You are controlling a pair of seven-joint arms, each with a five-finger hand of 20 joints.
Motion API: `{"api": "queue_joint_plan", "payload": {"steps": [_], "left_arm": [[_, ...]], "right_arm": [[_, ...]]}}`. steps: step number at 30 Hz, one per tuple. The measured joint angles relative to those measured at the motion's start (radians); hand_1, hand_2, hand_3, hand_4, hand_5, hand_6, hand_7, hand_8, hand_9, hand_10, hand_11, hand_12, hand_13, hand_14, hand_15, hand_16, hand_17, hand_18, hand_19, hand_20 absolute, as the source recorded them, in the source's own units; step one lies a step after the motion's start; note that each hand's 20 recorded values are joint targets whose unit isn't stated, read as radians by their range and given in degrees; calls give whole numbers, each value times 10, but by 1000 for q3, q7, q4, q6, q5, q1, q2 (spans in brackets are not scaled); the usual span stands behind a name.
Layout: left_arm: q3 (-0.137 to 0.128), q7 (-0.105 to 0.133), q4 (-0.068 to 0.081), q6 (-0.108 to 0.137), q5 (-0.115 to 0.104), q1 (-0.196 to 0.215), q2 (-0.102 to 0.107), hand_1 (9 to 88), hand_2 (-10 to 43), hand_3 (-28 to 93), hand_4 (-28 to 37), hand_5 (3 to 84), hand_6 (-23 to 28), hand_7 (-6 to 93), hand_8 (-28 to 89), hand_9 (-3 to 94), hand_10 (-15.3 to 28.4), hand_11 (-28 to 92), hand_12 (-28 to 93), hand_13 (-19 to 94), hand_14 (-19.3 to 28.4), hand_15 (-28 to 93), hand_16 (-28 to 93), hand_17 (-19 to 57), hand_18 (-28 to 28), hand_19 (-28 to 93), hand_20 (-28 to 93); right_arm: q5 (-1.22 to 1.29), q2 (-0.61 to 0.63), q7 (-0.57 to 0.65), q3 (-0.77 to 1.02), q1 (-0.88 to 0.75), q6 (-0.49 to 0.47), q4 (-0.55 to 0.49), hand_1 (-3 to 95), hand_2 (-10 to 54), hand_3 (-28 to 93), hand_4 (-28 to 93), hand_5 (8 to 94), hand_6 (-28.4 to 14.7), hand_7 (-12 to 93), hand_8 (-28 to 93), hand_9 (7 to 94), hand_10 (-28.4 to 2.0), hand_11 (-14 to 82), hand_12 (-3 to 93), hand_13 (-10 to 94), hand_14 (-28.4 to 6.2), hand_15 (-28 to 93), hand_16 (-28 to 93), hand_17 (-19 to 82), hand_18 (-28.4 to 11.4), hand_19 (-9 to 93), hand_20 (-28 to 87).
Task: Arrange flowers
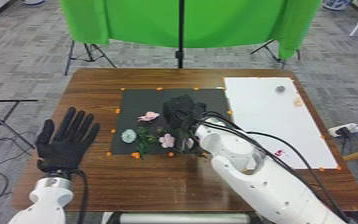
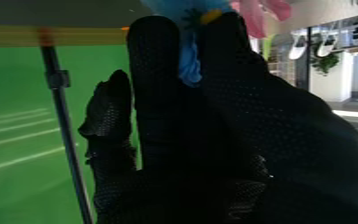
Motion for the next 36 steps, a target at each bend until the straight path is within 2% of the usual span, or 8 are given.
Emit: {"api": "queue_joint_plan", "payload": {"steps": [2,4,6,13,20,29,36], "left_arm": [[0,0,1,0,0,-2,0,248,142,766,-283,439,95,95,-88,365,147,174,88,260,156,295,-66,-81,131,325,113],[0,-1,2,0,0,-2,0,248,142,766,-283,438,95,95,-88,365,146,174,87,260,156,295,-66,-82,131,325,113],[-2,-1,2,0,-1,-2,0,248,142,765,-283,439,94,95,-88,365,146,174,88,260,156,294,-66,-81,131,325,113],[-3,1,2,0,0,1,0,247,141,767,-283,442,97,96,-88,365,147,174,88,263,157,296,-65,-80,131,323,112],[-3,1,1,0,0,1,-1,247,140,767,-283,441,96,96,-88,365,148,174,88,263,156,296,-66,-79,131,323,111],[-3,-1,1,2,-1,7,-2,246,139,768,-283,440,96,96,-88,365,148,173,89,263,156,296,-65,-79,130,321,112],[-2,-3,2,1,0,5,-2,247,138,767,-283,439,96,95,-87,365,149,172,89,263,156,296,-66,-78,131,319,111]], "right_arm": [[-5,-4,1,10,-5,-20,-1,631,-95,725,-283,714,22,218,-65,763,-104,97,285,648,-58,417,379,300,-200,843,411],[-4,-8,3,28,-16,-62,-10,619,-95,720,-283,690,19,198,-127,718,-114,150,210,640,-61,416,372,297,-203,842,408],[0,-9,7,47,-28,-111,-22,605,-95,725,-283,645,12,190,-144,683,-117,168,173,633,-64,419,368,293,-206,843,407],[25,2,24,58,-46,-131,-49,572,-95,737,-283,606,5,182,-145,645,-123,168,156,613,-72,443,347,289,-209,844,401],[63,8,39,78,-61,-141,-81,474,-95,818,-283,583,-10,167,-138,620,-135,156,151,591,-103,515,253,281,-216,844,395],[111,27,62,112,-87,-136,-168,441,-95,827,-283,580,-15,159,-135,617,-148,155,150,582,-116,546,184,279,-218,847,393],[95,57,81,188,-124,-134,-210,397,-95,831,-283,517,-32,143,-127,519,-165,127,141,498,-140,503,151,263,-225,821,370]]}}
